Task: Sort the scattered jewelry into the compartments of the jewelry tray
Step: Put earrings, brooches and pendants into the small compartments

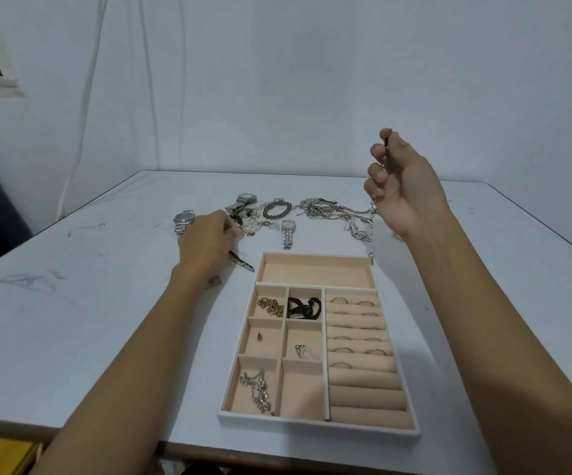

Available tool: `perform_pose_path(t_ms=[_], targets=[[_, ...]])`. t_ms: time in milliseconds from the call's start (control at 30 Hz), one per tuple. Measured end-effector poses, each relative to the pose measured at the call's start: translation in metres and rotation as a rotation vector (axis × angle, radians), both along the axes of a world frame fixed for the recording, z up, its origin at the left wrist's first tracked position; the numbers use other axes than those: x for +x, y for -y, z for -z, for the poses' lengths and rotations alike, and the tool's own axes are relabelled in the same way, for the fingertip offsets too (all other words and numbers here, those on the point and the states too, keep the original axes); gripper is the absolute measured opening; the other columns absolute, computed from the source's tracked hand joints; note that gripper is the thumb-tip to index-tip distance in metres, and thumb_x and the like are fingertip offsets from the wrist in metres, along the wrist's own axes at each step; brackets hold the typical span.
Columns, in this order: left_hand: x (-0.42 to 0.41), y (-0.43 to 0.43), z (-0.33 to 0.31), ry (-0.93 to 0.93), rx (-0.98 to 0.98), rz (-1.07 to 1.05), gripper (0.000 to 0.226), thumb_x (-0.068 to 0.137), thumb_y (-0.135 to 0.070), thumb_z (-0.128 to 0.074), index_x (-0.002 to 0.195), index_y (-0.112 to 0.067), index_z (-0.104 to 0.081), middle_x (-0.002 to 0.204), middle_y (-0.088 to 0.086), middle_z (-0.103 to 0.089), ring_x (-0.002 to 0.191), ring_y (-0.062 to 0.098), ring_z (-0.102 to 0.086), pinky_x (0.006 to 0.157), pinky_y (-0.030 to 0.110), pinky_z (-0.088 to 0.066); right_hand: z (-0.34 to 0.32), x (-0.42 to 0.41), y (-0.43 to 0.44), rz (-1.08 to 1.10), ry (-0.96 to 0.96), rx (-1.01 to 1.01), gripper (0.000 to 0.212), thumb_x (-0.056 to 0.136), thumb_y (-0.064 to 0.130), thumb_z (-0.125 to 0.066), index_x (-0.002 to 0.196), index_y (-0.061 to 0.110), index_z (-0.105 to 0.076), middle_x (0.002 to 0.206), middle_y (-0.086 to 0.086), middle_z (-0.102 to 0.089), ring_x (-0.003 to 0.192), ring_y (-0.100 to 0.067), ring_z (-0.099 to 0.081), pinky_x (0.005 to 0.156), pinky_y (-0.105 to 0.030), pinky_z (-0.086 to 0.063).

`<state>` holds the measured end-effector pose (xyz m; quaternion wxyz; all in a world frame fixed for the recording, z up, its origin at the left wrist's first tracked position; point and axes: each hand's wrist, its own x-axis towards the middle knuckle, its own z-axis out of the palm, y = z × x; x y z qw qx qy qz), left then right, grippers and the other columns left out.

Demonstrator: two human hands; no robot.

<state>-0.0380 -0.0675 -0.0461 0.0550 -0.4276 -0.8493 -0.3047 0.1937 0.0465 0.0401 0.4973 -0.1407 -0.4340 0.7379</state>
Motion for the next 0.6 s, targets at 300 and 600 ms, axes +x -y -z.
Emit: perform_pose_path(t_ms=[300,600], targets=[[0.0,0.014,-0.029,0.529,0.532,0.256,0.013,0.094,-0.022,-0.055,0.082,-0.027,-0.051,0.096,-0.005,-0.063,0.088,0.019,-0.06,0.077,0.037,-0.05,0.004,-0.006,0.006,0.01,0.046,0.004,0.017,0.101,0.023,-0.043,0.089,0.021,-0.056,0.063,0.01,-0.055,0.042,-0.007,-0.039,0.039,-0.018,-0.026],[0.017,0.024,-0.059,0.898,0.775,0.468,0.007,0.101,-0.025,-0.045,0.097,-0.019,-0.046,0.106,0.003,-0.07,0.1,0.023,-0.069,0.09,0.035,-0.055,0.006,-0.01,0.01,-0.007,0.056,0.004,0.017,0.101,0.022,-0.044,0.089,0.02,-0.056,0.065,0.008,-0.054,0.041,-0.007,-0.041,0.038,-0.018,-0.026]])
